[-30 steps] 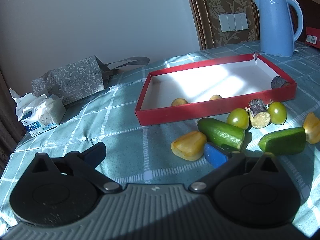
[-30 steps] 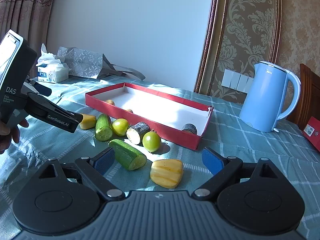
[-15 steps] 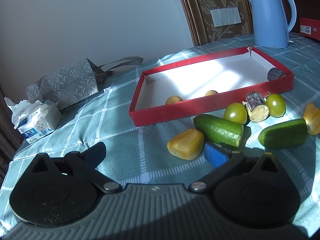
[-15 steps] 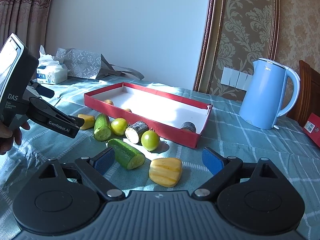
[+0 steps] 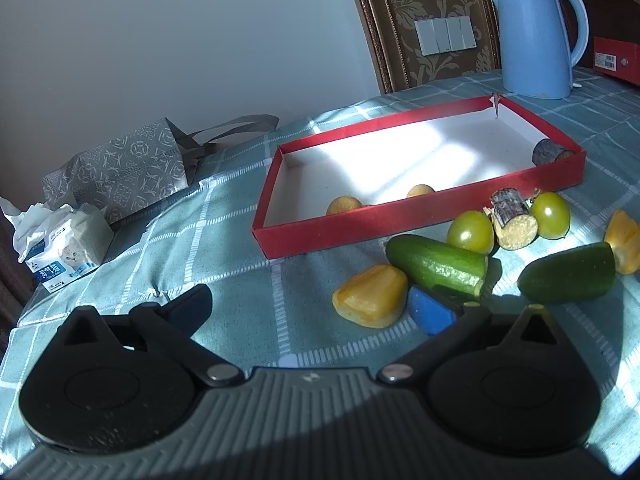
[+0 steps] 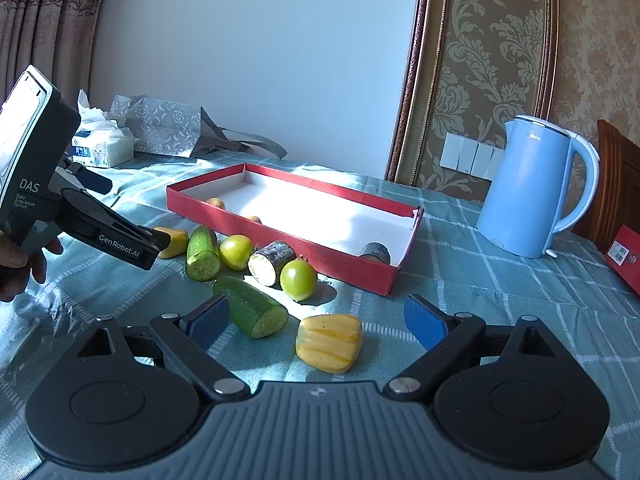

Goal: Organize fruits

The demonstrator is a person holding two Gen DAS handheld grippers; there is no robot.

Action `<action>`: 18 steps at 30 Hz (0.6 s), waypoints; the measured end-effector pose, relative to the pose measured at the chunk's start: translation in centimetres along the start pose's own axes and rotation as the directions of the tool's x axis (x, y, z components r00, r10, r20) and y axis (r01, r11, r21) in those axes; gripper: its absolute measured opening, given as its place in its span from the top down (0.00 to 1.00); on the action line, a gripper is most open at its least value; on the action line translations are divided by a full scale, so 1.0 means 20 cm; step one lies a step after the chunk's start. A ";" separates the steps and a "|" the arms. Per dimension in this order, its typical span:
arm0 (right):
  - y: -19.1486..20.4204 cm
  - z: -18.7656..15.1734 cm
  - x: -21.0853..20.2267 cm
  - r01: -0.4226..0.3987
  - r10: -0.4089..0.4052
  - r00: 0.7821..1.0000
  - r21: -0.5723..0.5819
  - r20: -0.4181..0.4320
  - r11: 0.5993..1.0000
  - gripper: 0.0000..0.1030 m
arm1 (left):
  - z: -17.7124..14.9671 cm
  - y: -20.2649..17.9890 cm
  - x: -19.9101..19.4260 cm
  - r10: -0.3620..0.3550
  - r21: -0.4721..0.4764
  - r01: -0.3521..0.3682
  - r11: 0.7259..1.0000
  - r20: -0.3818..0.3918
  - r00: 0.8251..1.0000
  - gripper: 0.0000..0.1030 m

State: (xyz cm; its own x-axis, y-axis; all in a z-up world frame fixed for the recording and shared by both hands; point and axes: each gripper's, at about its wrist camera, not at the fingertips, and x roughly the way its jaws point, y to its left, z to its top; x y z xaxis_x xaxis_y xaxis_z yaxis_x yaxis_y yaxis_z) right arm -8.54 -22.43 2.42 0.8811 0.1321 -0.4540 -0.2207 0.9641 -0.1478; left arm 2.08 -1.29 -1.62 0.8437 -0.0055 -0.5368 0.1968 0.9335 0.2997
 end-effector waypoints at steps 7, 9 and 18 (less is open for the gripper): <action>0.00 0.00 0.00 0.005 -0.005 1.000 0.000 0.000 1.000 0.08 | 0.00 0.00 0.06 -0.051 0.079 0.051 0.996 0.000 0.999 0.00; -0.01 0.00 0.00 0.007 -0.007 1.000 0.003 -0.003 1.000 0.08 | -0.01 0.00 0.07 -0.061 0.093 0.061 0.994 -0.003 0.998 0.00; 0.00 0.00 0.02 0.001 -0.001 1.000 0.006 -0.015 1.000 0.08 | 0.04 -0.02 0.14 -0.130 0.144 0.137 0.980 -0.061 0.990 0.05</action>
State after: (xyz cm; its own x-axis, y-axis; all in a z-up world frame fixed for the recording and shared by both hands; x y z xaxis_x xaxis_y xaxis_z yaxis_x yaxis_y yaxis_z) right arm -8.16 -22.38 2.24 0.8751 0.1281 -0.4667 -0.2176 0.9655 -0.1431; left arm 4.76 -1.96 -2.65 0.7790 -0.1049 -0.6181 0.3807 0.8625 0.3334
